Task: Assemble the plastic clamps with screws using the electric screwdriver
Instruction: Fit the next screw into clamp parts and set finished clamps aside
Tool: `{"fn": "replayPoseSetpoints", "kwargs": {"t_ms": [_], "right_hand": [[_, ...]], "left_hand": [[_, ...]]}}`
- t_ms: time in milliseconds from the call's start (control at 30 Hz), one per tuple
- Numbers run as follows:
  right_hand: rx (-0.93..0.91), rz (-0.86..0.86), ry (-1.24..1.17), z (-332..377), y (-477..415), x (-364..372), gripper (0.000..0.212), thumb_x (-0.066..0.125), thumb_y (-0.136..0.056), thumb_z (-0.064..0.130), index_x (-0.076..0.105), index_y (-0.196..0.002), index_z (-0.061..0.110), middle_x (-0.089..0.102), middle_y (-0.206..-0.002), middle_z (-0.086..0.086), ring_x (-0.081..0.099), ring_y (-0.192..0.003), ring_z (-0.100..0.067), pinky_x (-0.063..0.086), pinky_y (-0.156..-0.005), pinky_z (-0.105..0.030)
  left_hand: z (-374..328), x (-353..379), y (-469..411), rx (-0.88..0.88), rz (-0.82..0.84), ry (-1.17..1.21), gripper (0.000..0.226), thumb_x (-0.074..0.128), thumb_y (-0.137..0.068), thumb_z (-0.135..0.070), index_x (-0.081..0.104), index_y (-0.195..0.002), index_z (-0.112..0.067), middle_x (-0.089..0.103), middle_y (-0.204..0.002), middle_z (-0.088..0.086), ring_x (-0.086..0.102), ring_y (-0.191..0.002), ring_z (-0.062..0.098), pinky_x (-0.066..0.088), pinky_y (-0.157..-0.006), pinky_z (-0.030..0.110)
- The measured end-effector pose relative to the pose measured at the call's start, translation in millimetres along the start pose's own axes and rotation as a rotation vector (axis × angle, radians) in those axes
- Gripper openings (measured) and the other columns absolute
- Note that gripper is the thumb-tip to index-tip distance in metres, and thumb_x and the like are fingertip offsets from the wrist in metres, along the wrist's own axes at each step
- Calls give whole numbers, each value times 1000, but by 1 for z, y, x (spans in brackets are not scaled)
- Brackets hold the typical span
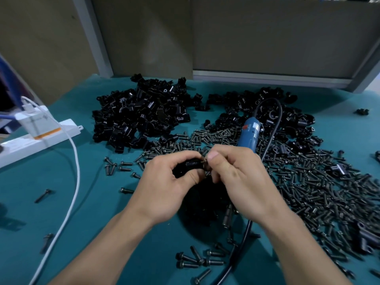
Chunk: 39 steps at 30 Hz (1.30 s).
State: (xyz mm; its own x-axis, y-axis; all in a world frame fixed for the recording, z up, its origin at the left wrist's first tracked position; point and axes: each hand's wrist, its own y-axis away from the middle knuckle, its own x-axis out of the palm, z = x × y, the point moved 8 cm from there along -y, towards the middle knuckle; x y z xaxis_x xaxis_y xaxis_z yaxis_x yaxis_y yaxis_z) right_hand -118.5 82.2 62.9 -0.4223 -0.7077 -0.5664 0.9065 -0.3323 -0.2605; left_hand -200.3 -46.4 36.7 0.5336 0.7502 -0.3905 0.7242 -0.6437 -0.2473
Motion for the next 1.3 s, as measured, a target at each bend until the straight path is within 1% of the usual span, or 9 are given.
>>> {"fn": "replayPoseSetpoints", "kwargs": {"t_ms": [133,300,433,567,700,800,967,1133,1300], "right_hand": [[7,171,62,-2,-1,1,38,56,-104,32,56,-66,28,50,-55,8,44,-50,-5,34,-48,-23],[32,-11,100,1,0,-1,28,56,-103,41,57,-76,33,56,-56,11,50,-51,-6,39,-48,-17],[75,-51,72,-2,0,6,31,53,-105,41,57,-76,31,58,-56,13,50,-50,-7,37,-46,-18],[76,-17,84,0,0,11,44,44,-106,46,57,-65,50,52,-47,18,49,-47,-6,36,-46,-17],[-15,38,17,4,0,3,29,54,-106,34,57,-77,29,54,-57,6,46,-50,-7,36,-46,-20],[-17,10,85,3,-1,4,34,53,-105,33,53,-72,28,56,-61,10,49,-55,-10,37,-49,-22],[117,-91,143,-1,-1,8,49,45,-105,48,53,-62,25,58,-53,8,55,-56,-11,37,-49,-22],[23,88,56,4,3,-3,28,56,-104,34,61,-77,29,64,-63,2,56,-55,-13,47,-52,-30],[53,84,123,1,-2,4,51,47,-106,41,48,-59,20,51,-51,5,46,-48,-9,38,-48,-28]], "left_hand": [[-1,3,2,-3,66,24,20,75,-90,-26,78,-106,-38,79,-94,-13,75,-88,9,60,-78,30],[-3,-3,-2,25,29,17,18,76,-92,-25,79,-104,-38,79,-92,-15,74,-83,5,54,-72,17],[0,-6,-2,22,2,-39,27,73,-85,-34,79,-111,-39,78,-100,-18,73,-94,2,58,-82,24],[-5,-8,0,67,-35,-90,33,73,-84,-33,72,-113,-49,76,-106,-16,72,-102,4,57,-89,28],[-7,0,-1,57,41,-19,26,73,-87,-29,77,-110,-41,78,-100,-15,74,-93,4,58,-80,24],[-6,7,1,40,125,63,26,72,-93,-17,79,-109,-35,80,-97,-14,75,-89,4,56,-76,16],[-16,0,4,155,-43,-212,35,71,-85,-27,70,-114,-47,67,-102,-35,64,-100,-2,45,-82,7],[-14,-1,0,96,-50,-132,30,71,-84,-40,66,-95,-67,72,-97,-20,68,-95,-1,50,-75,11],[-17,-1,4,148,-31,-209,34,68,-85,-36,64,-101,-65,65,-106,-32,63,-102,-2,44,-81,6]]}}
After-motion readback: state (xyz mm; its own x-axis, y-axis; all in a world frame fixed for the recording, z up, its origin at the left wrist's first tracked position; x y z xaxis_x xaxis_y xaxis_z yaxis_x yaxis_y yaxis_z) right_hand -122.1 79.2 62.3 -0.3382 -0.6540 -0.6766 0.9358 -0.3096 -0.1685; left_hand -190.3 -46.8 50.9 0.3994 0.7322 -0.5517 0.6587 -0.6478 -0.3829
